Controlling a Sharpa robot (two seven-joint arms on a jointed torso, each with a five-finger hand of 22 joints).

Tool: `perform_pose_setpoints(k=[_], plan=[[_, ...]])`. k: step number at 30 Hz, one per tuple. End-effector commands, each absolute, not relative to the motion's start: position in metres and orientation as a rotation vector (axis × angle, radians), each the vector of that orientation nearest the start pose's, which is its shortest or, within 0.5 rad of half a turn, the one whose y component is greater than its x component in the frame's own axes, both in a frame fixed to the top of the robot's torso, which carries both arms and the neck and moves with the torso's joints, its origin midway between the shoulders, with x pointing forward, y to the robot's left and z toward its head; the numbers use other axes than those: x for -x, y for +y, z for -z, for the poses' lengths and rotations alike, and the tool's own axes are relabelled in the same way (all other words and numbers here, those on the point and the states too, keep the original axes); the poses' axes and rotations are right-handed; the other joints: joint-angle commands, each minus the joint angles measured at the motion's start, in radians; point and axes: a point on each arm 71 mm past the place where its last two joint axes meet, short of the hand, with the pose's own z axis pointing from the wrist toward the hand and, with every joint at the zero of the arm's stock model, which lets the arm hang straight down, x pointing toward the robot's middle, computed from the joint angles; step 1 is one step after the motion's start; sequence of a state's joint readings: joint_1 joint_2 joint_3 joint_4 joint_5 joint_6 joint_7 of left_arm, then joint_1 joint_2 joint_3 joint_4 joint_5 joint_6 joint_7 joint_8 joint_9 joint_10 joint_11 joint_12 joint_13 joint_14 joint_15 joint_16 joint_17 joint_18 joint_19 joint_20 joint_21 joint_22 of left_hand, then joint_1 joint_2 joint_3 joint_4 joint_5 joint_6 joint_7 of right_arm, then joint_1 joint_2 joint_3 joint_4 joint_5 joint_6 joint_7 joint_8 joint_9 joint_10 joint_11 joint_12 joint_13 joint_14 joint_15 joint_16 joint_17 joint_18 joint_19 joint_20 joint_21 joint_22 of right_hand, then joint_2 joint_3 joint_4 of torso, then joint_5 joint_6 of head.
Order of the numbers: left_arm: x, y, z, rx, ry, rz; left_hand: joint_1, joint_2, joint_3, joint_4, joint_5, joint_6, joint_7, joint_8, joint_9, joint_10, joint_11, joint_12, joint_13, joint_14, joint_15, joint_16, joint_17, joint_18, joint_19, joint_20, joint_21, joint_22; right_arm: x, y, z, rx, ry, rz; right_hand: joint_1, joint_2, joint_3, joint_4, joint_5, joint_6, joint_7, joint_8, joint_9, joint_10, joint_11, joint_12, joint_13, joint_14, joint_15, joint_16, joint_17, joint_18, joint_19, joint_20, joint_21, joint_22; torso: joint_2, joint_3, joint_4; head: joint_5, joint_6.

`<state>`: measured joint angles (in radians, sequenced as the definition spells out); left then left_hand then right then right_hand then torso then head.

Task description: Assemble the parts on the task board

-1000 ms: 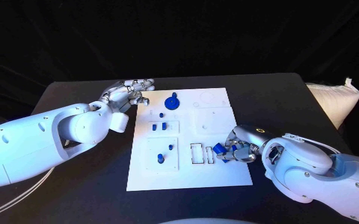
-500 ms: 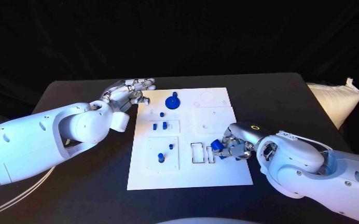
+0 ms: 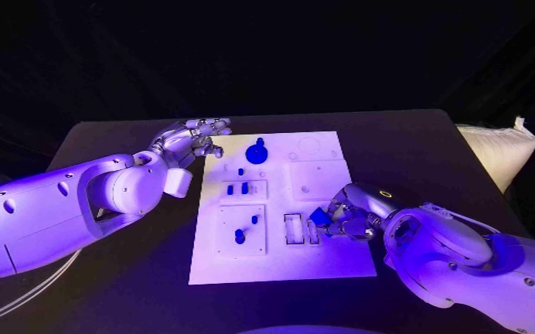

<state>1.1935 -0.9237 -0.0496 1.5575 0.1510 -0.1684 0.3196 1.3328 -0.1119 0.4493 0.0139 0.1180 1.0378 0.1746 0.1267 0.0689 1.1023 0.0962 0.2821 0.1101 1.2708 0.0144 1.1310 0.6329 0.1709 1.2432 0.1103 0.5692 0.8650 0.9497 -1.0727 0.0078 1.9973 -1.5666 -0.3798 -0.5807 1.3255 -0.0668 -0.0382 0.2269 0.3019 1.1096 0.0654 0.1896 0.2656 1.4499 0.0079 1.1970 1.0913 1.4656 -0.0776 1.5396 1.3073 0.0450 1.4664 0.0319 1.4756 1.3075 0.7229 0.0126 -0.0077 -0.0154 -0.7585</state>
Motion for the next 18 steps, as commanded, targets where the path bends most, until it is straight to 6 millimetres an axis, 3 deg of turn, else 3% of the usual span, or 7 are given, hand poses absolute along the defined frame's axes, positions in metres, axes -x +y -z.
perform_pose_setpoints(k=[1, 8, 12, 17, 18], plan=[[-0.477, 0.231, 0.187, 1.310, 1.492, 1.659, 0.000, 0.006, -0.001, -0.004, 0.003, -0.008, 0.000, 0.006, 0.000, -0.006, 0.001, 0.001, 0.001, -0.005, -0.002, -0.002, -0.001, 0.011, 0.003, 0.002, -0.005, -0.001, -0.356, -0.198, 0.223, -0.219, 1.869, -0.534, 0.064, 0.082, 0.005, 0.003, 0.008, 0.007, -0.001, 0.005, 0.015, 0.035, -0.024, 0.122, 0.296, 0.096, -0.004, 0.007, 0.217, -0.015, 0.057, -0.009, 0.006, 0.151, 0.001, -0.0001, 0.0013, -0.003, 0.002], [-0.477, 0.230, 0.188, 1.310, 1.496, 1.661, 0.001, 0.006, -0.001, -0.005, 0.003, -0.009, 0.000, 0.006, 0.000, -0.007, 0.001, 0.002, 0.001, -0.005, -0.002, -0.002, -0.002, 0.011, 0.003, 0.002, -0.006, -0.001, -0.356, -0.186, 0.226, -0.233, 1.919, -0.570, 0.062, 0.081, 0.007, 0.006, 0.012, 0.008, -0.002, 0.006, 0.018, 0.034, -0.024, 0.118, 0.295, 0.096, -0.004, 0.007, 0.217, -0.015, 0.058, -0.009, 0.007, 0.151, 0.000, -0.0004, -0.0012, -0.002, 0.005], [-0.477, 0.230, 0.188, 1.310, 1.498, 1.663, 0.001, 0.006, -0.001, -0.005, 0.003, -0.009, 0.000, 0.006, 0.000, -0.007, 0.001, 0.002, 0.001, -0.005, -0.002, -0.002, -0.002, 0.011, 0.003, 0.002, -0.006, -0.001, -0.355, -0.176, 0.228, -0.232, 1.949, -0.593, 0.053, 0.079, 0.009, 0.013, 0.018, 0.010, -0.002, 0.008, 0.022, 0.034, -0.024, 0.117, 0.296, 0.096, -0.004, 0.007, 0.218, -0.015, 0.058, -0.009, 0.007, 0.151, 0.001, 0.0000, 0.0012, -0.001, 0.007], [-0.477, 0.229, 0.188, 1.309, 1.499, 1.664, 0.001, 0.006, -0.001, -0.005, 0.003, -0.009, 0.000, 0.006, 0.000, -0.007, 0.001, 0.002, 0.001, -0.005, -0.002, -0.002, -0.002, 0.011, 0.003, 0.002, -0.006, -0.001, -0.354, -0.167, 0.232, -0.214, 1.993, -0.607, 0.003, 0.074, 0.000, 0.048, 0.023, 0.028, -0.007, 0.018, 0.034, 0.036, -0.026, 0.111, 0.296, 0.096, -0.006, 0.007, 0.218, -0.015, 0.058, -0.010, 0.007, 0.152, 0.001, -0.0016, 0.0017, -0.003, 0.009], [-0.477, 0.229, 0.188, 1.309, 1.500, 1.665, 0.001, 0.006, -0.001, -0.005, 0.003, -0.009, 0.000, 0.006, 0.000, -0.007, 0.001, 0.002, 0.001, -0.005, -0.002, -0.002, -0.002, 0.011, 0.003, 0.002, -0.006, -0.001, -0.354, -0.165, 0.232, -0.211, 1.999, -0.608, -0.019, 0.072, -0.008, 0.059, 0.042, 0.033, -0.008, 0.020, 0.037, 0.036, -0.028, 0.110, 0.296, 0.096, -0.006, 0.007, 0.218, -0.015, 0.058, -0.010, 0.007, 0.152, 0.001, -0.0016, 0.0013, -0.003, 0.010]])
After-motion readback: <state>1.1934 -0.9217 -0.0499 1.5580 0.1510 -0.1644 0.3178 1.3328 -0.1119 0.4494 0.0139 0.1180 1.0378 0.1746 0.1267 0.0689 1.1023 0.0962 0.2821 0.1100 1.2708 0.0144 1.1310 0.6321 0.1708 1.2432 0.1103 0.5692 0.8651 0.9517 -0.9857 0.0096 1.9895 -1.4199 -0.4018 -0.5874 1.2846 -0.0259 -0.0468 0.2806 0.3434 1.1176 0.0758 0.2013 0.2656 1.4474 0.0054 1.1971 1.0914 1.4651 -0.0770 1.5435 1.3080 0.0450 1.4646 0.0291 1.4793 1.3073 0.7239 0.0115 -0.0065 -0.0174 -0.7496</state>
